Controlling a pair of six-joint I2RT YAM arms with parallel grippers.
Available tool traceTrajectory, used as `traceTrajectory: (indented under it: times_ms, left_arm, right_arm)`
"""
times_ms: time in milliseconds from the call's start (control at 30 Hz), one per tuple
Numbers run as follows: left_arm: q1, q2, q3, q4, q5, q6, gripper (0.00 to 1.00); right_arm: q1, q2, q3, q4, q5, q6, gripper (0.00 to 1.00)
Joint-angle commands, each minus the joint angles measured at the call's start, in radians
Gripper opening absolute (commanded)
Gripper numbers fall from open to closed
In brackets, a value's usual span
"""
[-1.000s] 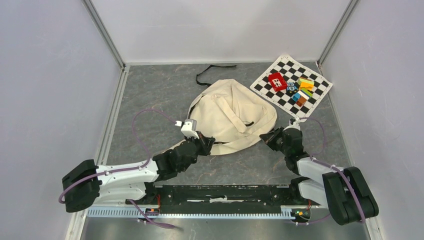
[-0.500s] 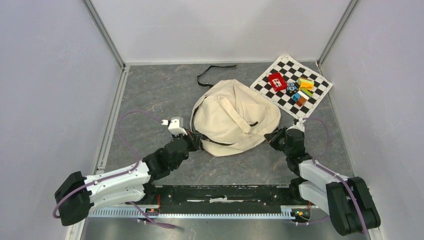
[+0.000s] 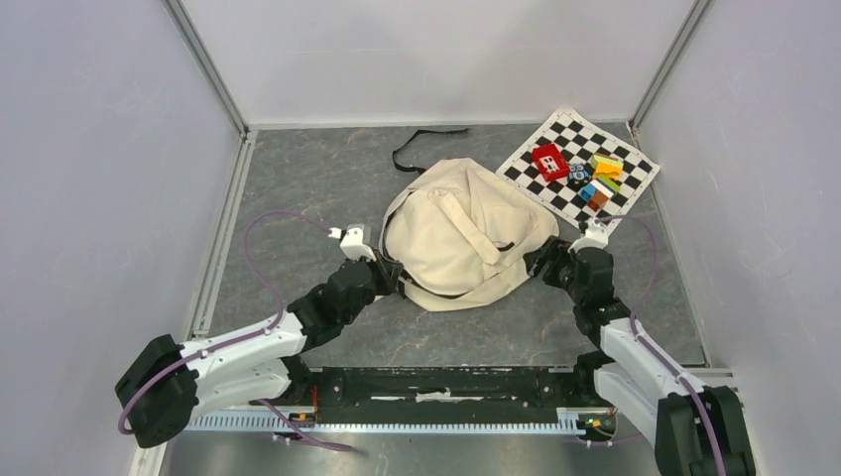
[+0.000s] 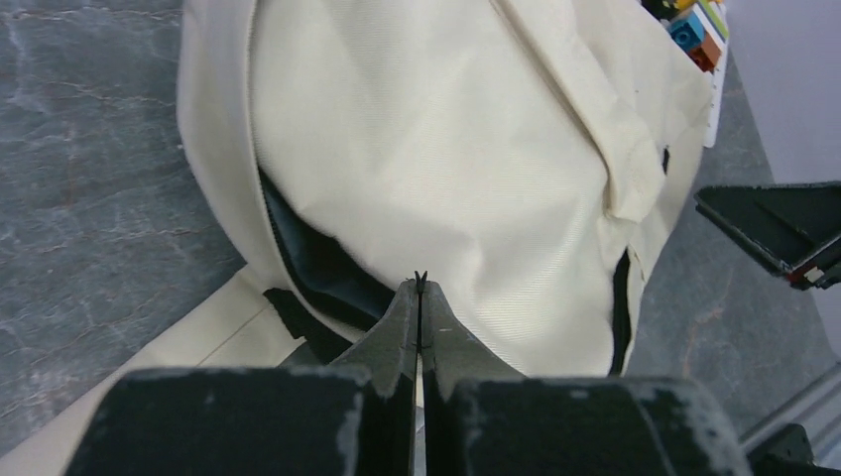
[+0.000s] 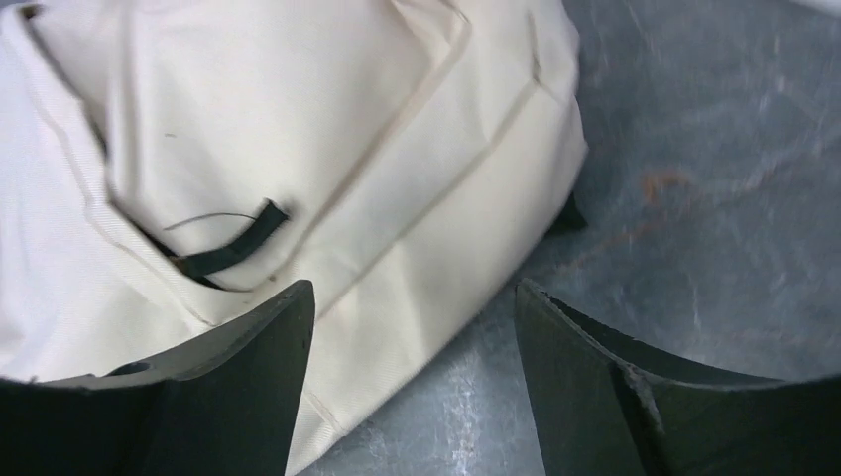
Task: Pack the student bag
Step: Zip the student bag at the center of the board.
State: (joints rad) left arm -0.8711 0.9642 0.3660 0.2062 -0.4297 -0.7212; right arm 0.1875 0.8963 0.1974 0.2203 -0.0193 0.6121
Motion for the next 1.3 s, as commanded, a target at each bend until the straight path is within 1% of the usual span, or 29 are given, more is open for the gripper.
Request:
traceTrajectory:
  times_ms: [0,100,133,200,267,400,467,533,600,633,733,767,900,1067,1233,1267]
  left_arm:
    - [0.005,0.017,0.047,0.113,0.096,0.043,0.02]
    - [0.004,0.024,0.039,0.128,0.104,0.025,0.02]
    - [0.004,0.027,0.037,0.127,0.106,0.021,0.02]
    - [0.004,0.027,0.037,0.126,0.106,0.012,0.02]
    - [0.004,0.025,0.037,0.123,0.104,-0.009,0.02]
    - [0.006,0.021,0.042,0.114,0.104,-0.041,0.02]
    - [0.006,0.018,0.048,0.098,0.101,-0.051,0.02]
    - [0.006,0.014,0.050,0.085,0.095,-0.058,0.02]
    - [0.006,0.010,0.049,0.077,0.087,-0.065,0.02]
    - [0.007,0.007,0.048,0.073,0.085,-0.067,0.02]
    - [0.008,0.004,0.048,0.063,0.080,-0.070,0.02]
    - [0.008,0.003,0.049,0.062,0.079,-0.070,0.02]
    - [0.010,0.003,0.053,0.061,0.079,-0.069,0.02]
    - [0.010,0.004,0.056,0.058,0.080,-0.069,0.02]
    - [0.011,0.004,0.058,0.056,0.080,-0.069,0.02]
    - [0.011,0.005,0.059,0.055,0.080,-0.069,0.02]
  right_arm:
    - [0.005,-0.083,0.083,0.001,-0.080,-0.251,0.82]
    - [0.036,-0.094,0.101,0.070,-0.218,-0.339,0.85]
    - [0.064,-0.077,0.118,0.085,-0.252,-0.361,0.85]
    - [0.165,-0.032,0.158,0.090,-0.277,-0.417,0.85]
    - [0.298,0.023,0.204,0.084,-0.250,-0.477,0.84]
    - [0.528,0.125,0.286,0.106,-0.171,-0.508,0.81]
    - [0.618,0.168,0.318,0.116,-0.117,-0.537,0.81]
    - [0.688,0.219,0.350,0.108,-0.054,-0.574,0.80]
    - [0.739,0.272,0.391,0.082,-0.017,-0.603,0.77]
    - [0.758,0.293,0.409,0.069,0.001,-0.634,0.75]
    - [0.806,0.342,0.441,0.065,0.025,-0.653,0.71]
    - [0.821,0.356,0.450,0.065,0.057,-0.657,0.70]
    - [0.857,0.411,0.481,0.055,0.147,-0.667,0.67]
    - [0.900,0.463,0.502,0.060,0.193,-0.690,0.61]
    - [0.929,0.517,0.519,0.060,0.279,-0.689,0.51]
    - [0.934,0.522,0.519,0.065,0.303,-0.685,0.46]
